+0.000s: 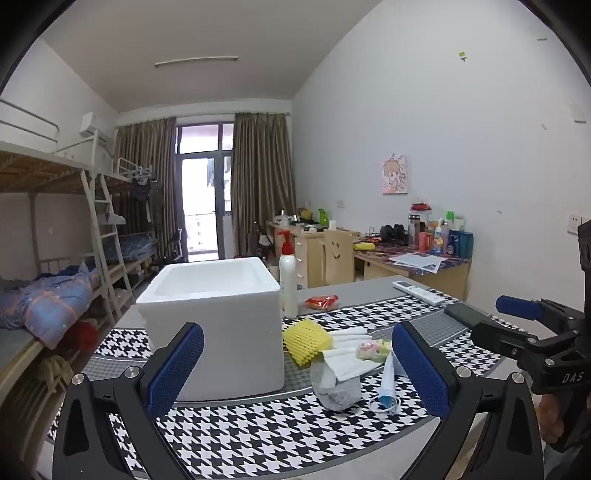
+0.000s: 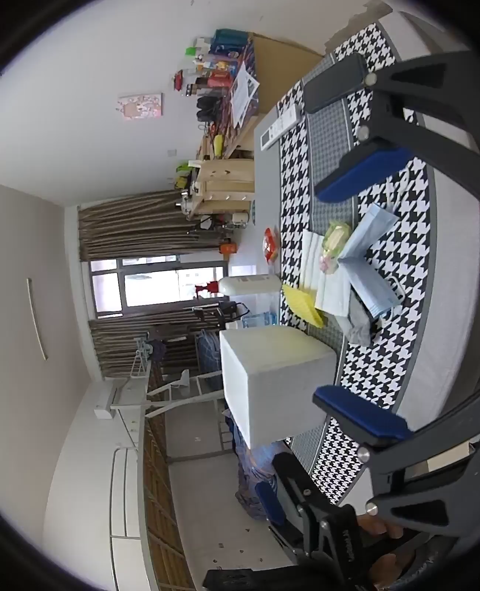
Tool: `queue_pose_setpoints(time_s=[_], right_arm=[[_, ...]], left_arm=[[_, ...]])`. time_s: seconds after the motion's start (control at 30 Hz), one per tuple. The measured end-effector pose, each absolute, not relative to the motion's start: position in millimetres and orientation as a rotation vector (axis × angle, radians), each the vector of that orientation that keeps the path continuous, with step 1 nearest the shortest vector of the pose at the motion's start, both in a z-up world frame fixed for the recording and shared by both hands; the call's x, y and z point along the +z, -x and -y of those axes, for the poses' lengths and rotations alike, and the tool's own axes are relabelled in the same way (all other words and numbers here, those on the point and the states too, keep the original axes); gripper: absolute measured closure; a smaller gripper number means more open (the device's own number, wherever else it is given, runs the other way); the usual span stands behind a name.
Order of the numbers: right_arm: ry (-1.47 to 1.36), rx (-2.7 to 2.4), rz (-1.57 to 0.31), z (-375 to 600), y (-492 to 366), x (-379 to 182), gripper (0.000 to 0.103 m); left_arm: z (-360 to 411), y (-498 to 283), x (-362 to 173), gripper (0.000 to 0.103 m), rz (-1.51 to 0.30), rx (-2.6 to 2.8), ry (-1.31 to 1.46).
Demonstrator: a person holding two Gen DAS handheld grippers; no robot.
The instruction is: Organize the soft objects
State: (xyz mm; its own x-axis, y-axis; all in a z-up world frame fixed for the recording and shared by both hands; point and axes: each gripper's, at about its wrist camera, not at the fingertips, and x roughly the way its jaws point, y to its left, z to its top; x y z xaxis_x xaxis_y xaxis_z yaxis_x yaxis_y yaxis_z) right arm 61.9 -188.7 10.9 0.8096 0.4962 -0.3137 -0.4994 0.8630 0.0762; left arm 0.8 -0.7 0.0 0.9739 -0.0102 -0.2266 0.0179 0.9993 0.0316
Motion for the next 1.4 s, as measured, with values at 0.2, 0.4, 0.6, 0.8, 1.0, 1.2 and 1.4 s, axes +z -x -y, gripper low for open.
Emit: queue_pose_setpoints(time_s=[0.2, 0.4, 0.6, 0.8, 1.0, 1.2, 1.4], right_arm=[[0.006, 0.528, -0.322, 190.3, -61.8, 9.7, 0.003], [0.004, 0.528, -0.327, 187.5, -63.5, 12.3, 0.003], [0.001, 0.529, -0.324, 188.4, -63.0, 11.7, 0.003], [-0.002, 0.527, -0.323, 190.1, -65.3, 11.2, 0.003], [-0.002, 0.533, -0.317, 190.9, -64.0, 11.2, 0.003], [0.000, 0.534, -0.315, 190.7, -63.5, 11.1, 0.003], [0.000, 0.538, -0.317, 190.0, -64.3, 11.3, 0.003]], left_arm=[[-13.9, -2.7, 3.7, 0.001, -0.217, -0.006, 0.020], [-2.0, -1.6, -0.4, 0.001, -0.213, 0.031, -0.017], [-1.6, -7.3, -5.1, 0.001, -0.232, 0.040, -0.020], [-0.5, -4.8, -2.5, 0.001, -0.222, 0.041, -0.026], [-0.3, -3.9, -3.8, 0.001, -0.225, 0.040, -0.032], [0.4, -2.4, -3.7, 0.001, -0.225, 0.033, -0.032], [0.1, -5.9, -3.3, 0.001, -0.230, 0.030, -0.027]])
